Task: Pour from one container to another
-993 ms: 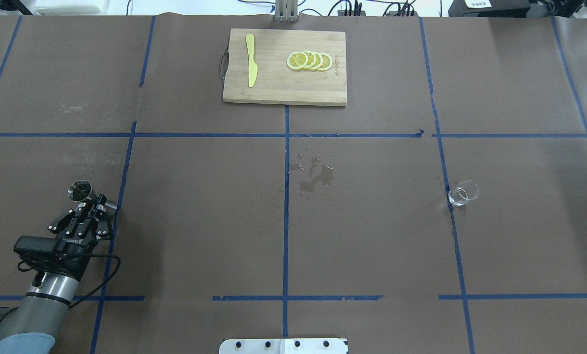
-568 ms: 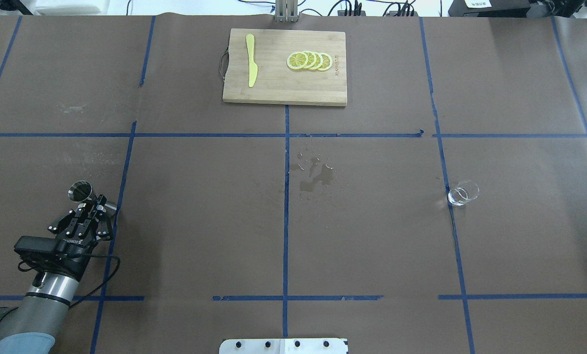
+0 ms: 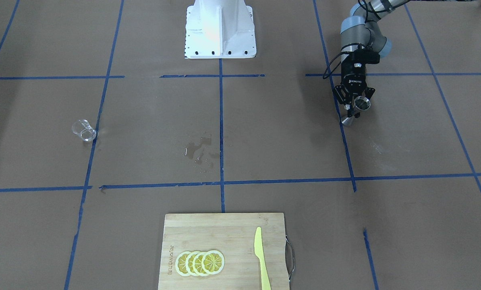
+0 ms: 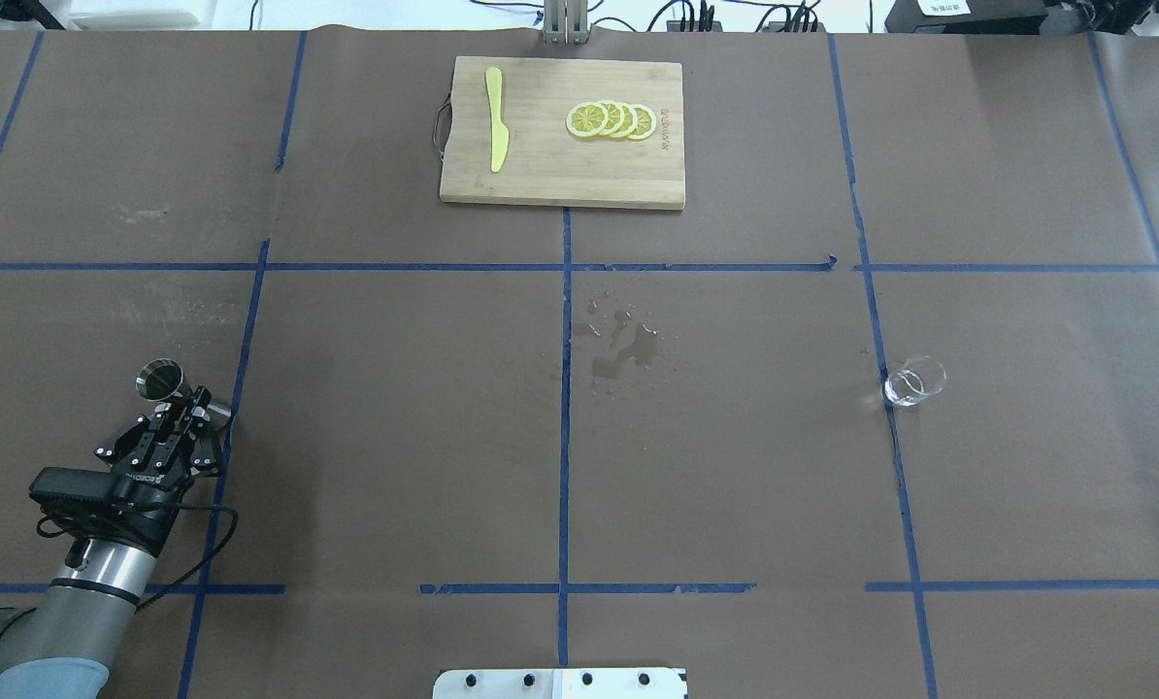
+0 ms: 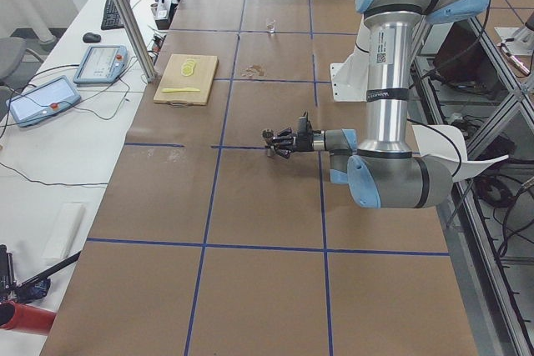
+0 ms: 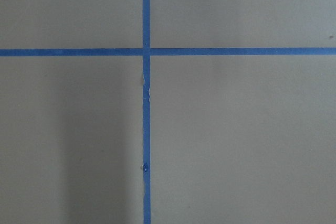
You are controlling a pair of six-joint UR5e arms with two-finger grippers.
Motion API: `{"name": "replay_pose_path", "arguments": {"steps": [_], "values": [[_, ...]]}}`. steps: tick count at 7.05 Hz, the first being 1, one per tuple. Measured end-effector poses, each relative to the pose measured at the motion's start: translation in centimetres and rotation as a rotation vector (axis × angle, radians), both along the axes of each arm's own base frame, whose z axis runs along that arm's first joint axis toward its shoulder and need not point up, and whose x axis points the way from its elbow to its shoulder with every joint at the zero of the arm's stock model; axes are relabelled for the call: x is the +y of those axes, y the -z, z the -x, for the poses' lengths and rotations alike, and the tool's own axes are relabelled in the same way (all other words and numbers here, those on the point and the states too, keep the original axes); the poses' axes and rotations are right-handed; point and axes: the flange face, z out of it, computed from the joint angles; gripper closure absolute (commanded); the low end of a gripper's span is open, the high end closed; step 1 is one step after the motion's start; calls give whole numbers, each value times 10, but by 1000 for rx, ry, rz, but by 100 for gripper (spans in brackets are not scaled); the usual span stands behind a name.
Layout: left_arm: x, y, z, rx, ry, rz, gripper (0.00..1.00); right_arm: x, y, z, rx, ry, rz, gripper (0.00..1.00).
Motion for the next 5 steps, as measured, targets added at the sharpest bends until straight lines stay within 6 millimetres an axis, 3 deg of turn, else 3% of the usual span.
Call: {"name": "replay_pose_path", "arguments": {"steps": [3,5], "values": [[0,-1,0,-2,0,0,44,0,0,-1,0,-2,1,0],[0,-2,0,-4,0,0,38,0,0,-1,0,-3,0,0]]}}
